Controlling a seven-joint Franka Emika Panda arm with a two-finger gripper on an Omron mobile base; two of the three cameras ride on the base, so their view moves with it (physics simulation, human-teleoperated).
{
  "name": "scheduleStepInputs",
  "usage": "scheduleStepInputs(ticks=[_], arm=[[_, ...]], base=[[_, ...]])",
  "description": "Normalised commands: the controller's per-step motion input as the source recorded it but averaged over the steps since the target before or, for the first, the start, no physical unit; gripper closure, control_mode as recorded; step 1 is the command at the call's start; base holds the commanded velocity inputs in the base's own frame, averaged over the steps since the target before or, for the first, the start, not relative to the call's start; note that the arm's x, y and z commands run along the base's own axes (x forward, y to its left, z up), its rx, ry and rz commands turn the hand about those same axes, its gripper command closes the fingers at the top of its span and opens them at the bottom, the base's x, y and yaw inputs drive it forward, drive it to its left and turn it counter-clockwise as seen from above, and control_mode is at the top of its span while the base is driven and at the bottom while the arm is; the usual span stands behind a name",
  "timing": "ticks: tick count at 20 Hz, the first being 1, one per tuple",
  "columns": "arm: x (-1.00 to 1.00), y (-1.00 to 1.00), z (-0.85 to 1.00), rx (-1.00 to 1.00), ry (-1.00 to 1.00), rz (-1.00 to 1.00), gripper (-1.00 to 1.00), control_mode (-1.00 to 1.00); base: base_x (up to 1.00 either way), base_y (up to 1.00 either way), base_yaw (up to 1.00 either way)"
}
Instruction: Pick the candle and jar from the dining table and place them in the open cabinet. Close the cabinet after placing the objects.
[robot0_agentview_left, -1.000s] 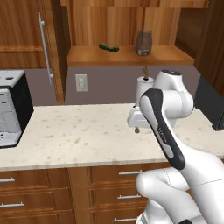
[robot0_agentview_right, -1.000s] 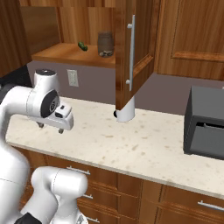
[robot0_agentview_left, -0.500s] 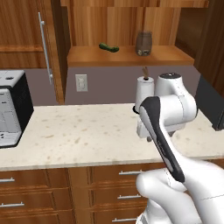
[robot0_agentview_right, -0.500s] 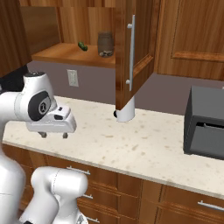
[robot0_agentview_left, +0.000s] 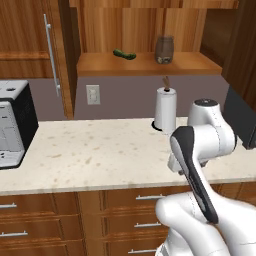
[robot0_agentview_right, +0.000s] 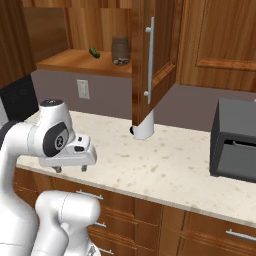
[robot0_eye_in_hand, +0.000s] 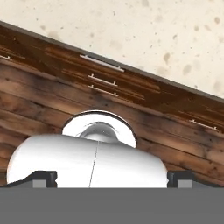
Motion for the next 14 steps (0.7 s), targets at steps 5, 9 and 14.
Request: scheduleStepInputs(ticks=[5,9,14], arm=[[-0.07,-0.05,-0.14,0.0,0.0,0.06,-1.0,1.0],[0.0,0.0,0.0,0.0,0.0,0.0,-1.0,1.0],[0.0,0.0,0.0,0.0,0.0,0.0,-1.0,1.0]], base=[[-0.2,0.0,0.03],[-0.76,0.0,0.02],[-0.6,0.01,-0.03]])
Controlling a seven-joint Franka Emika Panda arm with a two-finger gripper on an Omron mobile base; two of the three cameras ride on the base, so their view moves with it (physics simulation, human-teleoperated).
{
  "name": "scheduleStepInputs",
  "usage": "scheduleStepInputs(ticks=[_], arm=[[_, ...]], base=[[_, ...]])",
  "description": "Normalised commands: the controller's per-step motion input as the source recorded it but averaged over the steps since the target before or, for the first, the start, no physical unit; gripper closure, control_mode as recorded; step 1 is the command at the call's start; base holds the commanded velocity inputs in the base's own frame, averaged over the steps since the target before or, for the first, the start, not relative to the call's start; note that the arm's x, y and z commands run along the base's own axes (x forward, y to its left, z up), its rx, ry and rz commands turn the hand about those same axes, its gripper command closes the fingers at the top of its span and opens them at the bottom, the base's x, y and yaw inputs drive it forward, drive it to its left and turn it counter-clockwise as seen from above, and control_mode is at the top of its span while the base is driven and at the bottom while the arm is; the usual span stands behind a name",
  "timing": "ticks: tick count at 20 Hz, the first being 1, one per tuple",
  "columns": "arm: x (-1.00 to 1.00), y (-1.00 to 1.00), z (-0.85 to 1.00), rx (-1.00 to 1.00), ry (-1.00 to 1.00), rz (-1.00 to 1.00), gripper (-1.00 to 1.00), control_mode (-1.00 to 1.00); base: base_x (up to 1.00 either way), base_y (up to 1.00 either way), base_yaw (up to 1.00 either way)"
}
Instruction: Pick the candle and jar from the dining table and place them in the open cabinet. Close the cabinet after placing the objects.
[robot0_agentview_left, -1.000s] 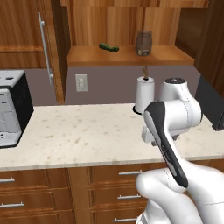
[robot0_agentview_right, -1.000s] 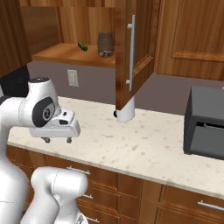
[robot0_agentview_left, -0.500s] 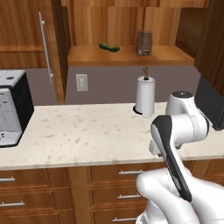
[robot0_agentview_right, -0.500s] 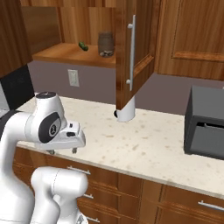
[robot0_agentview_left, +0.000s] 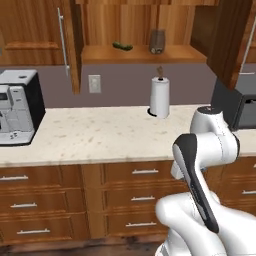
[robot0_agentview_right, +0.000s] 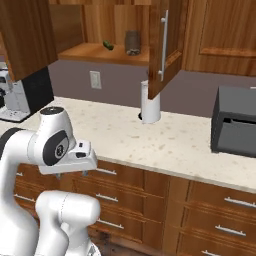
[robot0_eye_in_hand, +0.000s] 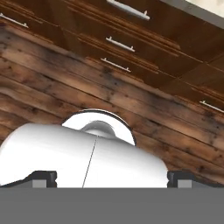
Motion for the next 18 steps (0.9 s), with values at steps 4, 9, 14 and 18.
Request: scheduleStepInputs(ticks=[4,9,14,18], arm=[[0.0,0.0,0.0,0.0,0.0,0.0,-1.0,1.0],[0.0,0.0,0.0,0.0,0.0,0.0,-1.0,1.0],[0.0,0.0,0.0,0.0,0.0,0.0,-1.0,1.0],[0.0,0.0,0.0,0.0,0.0,0.0,-1.0,1.0]], base=[[-0.31,0.0,-0.32],[-0.41,0.0,-0.55],[-0.7,0.0,-0.58],[-0.91,0.0,-0.56]])
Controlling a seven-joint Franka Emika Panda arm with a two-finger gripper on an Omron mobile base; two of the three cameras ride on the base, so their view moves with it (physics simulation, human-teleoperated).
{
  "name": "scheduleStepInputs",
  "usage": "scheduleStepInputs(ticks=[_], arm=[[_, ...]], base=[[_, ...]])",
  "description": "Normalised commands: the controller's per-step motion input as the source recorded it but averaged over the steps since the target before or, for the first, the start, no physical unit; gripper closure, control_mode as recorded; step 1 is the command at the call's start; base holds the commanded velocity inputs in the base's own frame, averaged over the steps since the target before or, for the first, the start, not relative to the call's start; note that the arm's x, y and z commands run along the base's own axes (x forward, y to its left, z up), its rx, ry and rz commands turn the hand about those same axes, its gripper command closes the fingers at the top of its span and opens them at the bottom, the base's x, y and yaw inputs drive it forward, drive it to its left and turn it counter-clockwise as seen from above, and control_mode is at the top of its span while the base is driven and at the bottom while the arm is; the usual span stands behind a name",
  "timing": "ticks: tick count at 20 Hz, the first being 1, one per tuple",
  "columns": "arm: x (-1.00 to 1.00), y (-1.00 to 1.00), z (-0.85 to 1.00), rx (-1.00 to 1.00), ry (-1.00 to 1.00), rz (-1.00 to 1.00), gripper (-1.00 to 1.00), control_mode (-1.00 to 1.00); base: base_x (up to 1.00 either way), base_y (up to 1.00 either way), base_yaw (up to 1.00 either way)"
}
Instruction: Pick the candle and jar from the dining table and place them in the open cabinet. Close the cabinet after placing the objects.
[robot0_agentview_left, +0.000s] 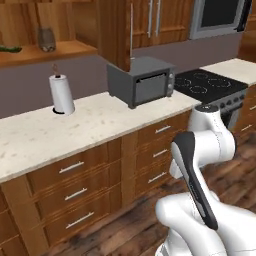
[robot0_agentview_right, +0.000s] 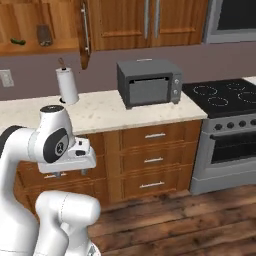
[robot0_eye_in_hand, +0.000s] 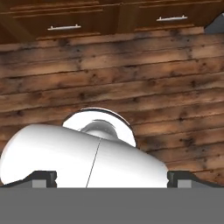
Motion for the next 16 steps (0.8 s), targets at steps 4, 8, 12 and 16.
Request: scheduleStepInputs(ticks=[4,8,12,16], arm=[[0.0,0.0,0.0,0.0,0.0,0.0,-1.0,1.0],[0.0,0.0,0.0,0.0,0.0,0.0,-1.0,1.0],[0.0,0.0,0.0,0.0,0.0,0.0,-1.0,1.0],[0.0,0.0,0.0,0.0,0.0,0.0,-1.0,1.0]], base=[[-0.75,0.0,-0.57],[-0.09,-0.01,-0.49],[0.65,-0.17,-0.34],[1.0,-0.29,-0.31]])
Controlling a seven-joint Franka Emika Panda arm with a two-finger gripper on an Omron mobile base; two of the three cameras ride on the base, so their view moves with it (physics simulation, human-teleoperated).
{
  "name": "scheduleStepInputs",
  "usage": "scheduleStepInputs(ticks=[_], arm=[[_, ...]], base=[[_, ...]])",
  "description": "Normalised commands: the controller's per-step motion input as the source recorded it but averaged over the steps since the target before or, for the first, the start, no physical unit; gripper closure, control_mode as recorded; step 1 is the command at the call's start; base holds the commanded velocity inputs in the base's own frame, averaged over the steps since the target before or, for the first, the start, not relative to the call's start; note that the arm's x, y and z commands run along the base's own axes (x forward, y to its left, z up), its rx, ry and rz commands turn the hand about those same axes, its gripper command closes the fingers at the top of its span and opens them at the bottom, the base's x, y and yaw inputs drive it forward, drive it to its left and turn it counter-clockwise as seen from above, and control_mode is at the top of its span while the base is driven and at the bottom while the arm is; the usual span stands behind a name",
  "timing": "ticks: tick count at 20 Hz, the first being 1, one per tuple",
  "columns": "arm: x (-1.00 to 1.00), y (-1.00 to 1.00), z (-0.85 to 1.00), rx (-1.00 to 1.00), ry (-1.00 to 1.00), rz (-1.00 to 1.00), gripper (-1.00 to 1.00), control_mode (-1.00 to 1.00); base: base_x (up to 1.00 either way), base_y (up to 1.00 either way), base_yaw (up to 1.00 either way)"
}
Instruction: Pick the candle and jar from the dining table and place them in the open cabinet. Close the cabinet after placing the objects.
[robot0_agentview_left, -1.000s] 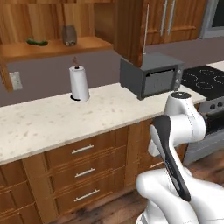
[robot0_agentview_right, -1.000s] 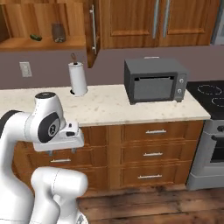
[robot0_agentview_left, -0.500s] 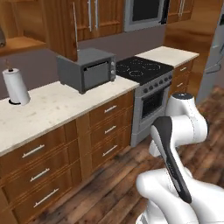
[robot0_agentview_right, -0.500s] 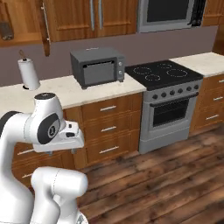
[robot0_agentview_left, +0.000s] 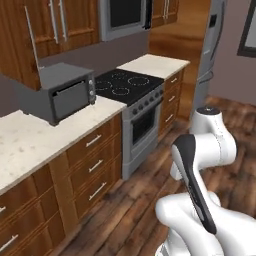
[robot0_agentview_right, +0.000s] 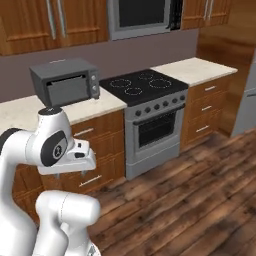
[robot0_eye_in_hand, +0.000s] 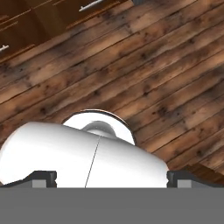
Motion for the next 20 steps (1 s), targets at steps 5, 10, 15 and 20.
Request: scheduleStepInputs(ticks=[5,10,15,20], arm=[[0.0,0.0,0.0,0.0,0.0,0.0,-1.0,1.0],[0.0,0.0,0.0,0.0,0.0,0.0,-1.0,1.0],[0.0,0.0,0.0,0.0,0.0,0.0,-1.0,1.0],[0.0,0.0,0.0,0.0,0.0,0.0,-1.0,1.0]], base=[[1.0,-0.33,-0.31],[0.77,-0.26,-0.43],[0.45,-0.13,-0.68],[0.37,-0.11,-0.72]])
